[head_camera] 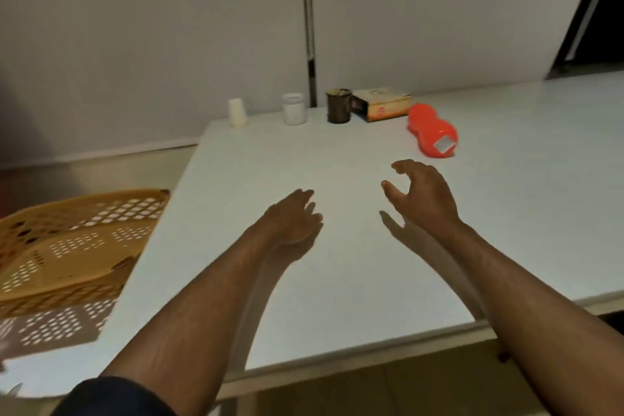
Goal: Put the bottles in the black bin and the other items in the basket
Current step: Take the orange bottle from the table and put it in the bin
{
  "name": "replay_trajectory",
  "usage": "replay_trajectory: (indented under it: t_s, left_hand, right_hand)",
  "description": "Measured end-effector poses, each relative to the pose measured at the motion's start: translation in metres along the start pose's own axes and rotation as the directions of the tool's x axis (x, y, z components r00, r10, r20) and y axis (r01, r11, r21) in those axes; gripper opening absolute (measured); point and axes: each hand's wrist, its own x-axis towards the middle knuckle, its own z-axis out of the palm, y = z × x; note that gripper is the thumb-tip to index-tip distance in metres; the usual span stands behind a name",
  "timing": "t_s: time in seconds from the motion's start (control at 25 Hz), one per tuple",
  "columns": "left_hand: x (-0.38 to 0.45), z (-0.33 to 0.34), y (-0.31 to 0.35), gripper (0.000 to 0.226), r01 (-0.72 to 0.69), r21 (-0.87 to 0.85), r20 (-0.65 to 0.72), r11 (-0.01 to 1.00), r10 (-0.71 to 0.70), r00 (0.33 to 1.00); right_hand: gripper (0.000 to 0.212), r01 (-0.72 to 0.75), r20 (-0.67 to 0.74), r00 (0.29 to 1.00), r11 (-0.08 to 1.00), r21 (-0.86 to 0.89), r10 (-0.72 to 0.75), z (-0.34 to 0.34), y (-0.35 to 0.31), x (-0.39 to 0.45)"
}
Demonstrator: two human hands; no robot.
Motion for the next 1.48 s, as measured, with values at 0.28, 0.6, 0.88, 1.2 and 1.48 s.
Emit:
replay_trajectory:
  t_s: [0.28, 0.6, 0.88, 1.2, 1.48]
  left_hand:
    - [0.066, 0.040, 0.033, 0.062, 0.124, 0.223, -0.043, 0.967, -0.117, 0.992]
    - [0.065, 0.048, 0.033, 0.065, 0.143, 0.193, -0.144, 0.971, -0.116, 0.983]
    - [0.066, 0.051, 0.030, 0.070, 0.142, 0.168, -0.160, 0.976, -0.115, 0.980]
    - [0.029, 0.014, 0.061, 0.052, 0.140, -0.650, -0.080, 0.747, -0.250, 0.965]
    - [-0.111, -0.053, 0.014, 0.045, -0.133, -0.985, -0.165, 0.112, -0.363, 0.917]
  right_hand:
    - [0.073, -0.215, -0.239, 0.955, 0.963, -0.164, 0.173, -0.008, 0.115, 0.101]
    - [0.089, -0.286, 0.077, 0.947, 0.928, -0.239, 0.312, 0.017, 0.150, 0.191]
    - [0.064, -0.497, -0.107, 0.855, 0.861, 0.111, 0.507, 0.011, 0.150, 0.179]
    - [0.048, -0.430, 0.160, 0.842, 0.461, 0.776, 0.516, 0.009, 0.012, 0.057]
    - [0.060, -0.357, 0.320, 0.934, 0.416, 0.836, 0.159, 0.047, -0.171, -0.071]
